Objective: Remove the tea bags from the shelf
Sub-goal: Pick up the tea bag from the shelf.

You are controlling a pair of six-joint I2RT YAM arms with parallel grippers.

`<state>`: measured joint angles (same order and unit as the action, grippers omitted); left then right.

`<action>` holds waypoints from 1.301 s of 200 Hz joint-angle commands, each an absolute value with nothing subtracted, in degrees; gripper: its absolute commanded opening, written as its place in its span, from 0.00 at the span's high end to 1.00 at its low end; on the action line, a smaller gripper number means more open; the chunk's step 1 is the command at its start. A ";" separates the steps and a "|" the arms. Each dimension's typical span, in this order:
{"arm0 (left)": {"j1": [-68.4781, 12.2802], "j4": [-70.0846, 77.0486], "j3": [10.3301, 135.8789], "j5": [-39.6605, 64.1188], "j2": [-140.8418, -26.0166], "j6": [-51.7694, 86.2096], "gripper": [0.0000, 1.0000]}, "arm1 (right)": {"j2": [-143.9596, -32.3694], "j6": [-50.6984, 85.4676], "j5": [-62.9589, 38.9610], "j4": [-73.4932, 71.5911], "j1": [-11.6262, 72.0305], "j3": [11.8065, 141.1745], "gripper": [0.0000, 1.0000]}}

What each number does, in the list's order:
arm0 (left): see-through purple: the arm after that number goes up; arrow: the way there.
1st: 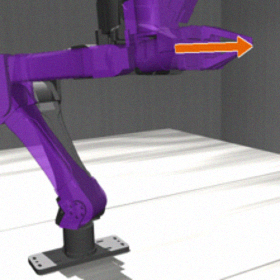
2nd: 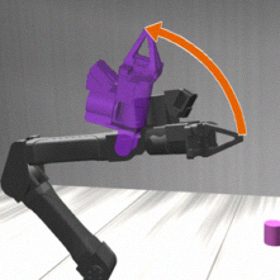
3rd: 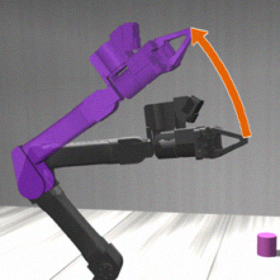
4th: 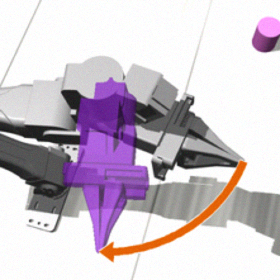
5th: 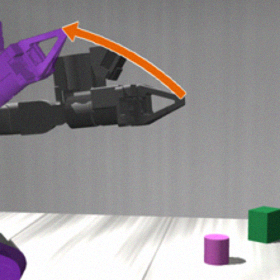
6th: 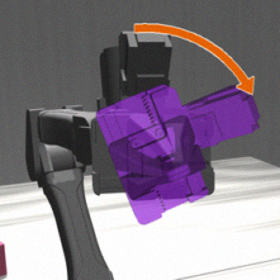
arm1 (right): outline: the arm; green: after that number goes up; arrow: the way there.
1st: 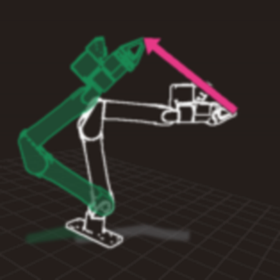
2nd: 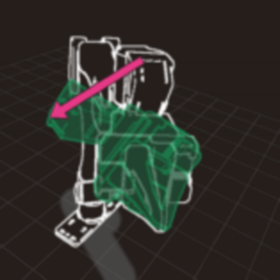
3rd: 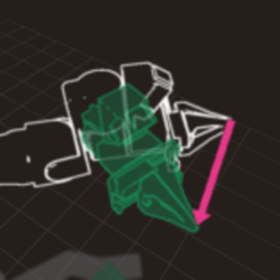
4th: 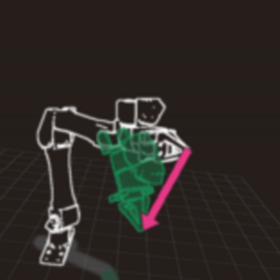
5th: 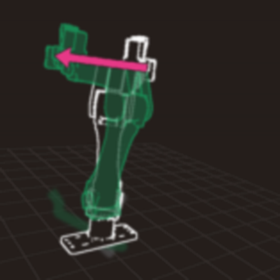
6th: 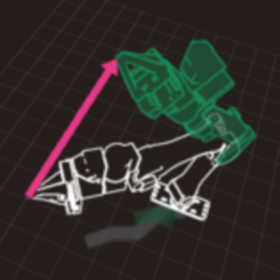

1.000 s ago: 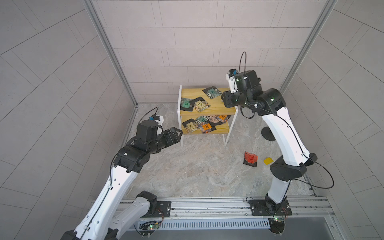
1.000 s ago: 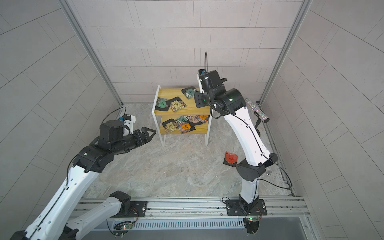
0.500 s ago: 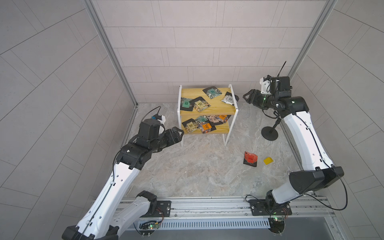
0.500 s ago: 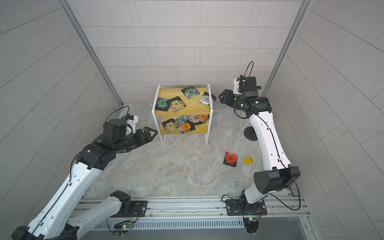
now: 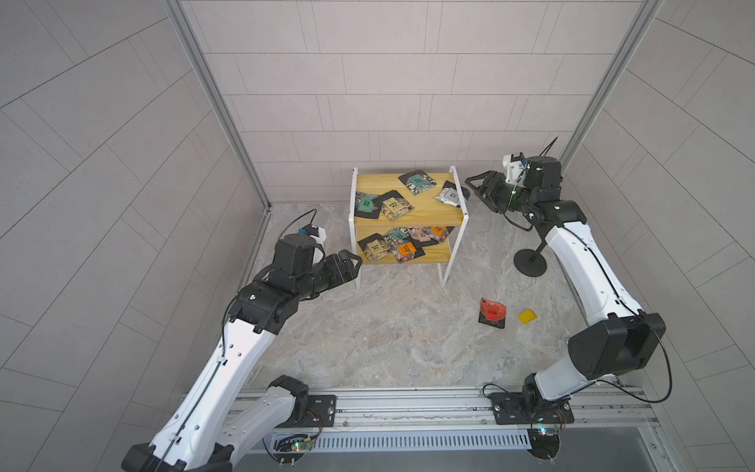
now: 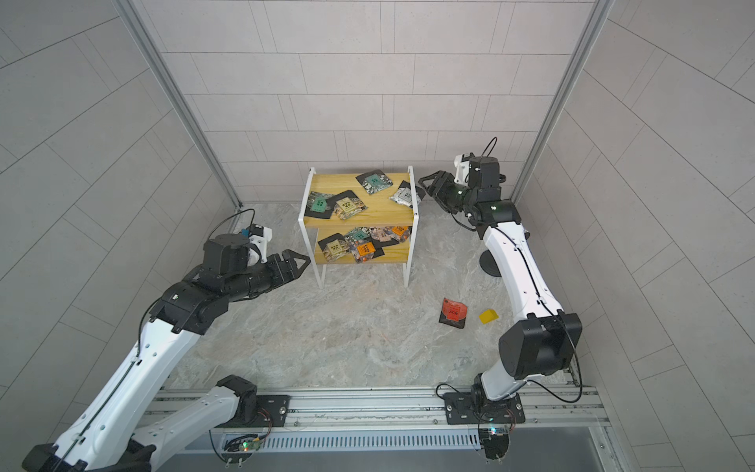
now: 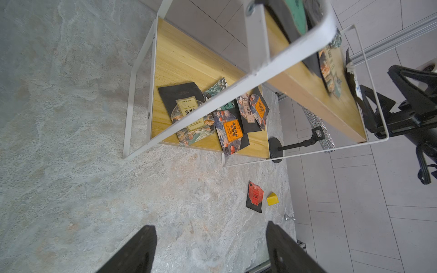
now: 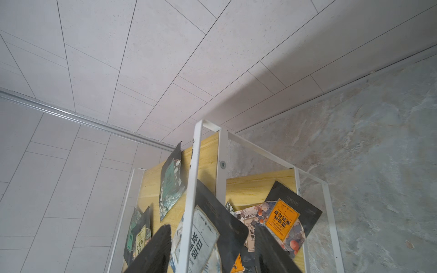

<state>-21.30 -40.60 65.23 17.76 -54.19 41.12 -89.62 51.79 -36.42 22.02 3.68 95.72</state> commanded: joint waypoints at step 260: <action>-21.54 -40.01 64.93 17.25 -53.46 40.79 0.20 | -86.24 61.63 -42.36 9.57 -1.03 86.96 1.00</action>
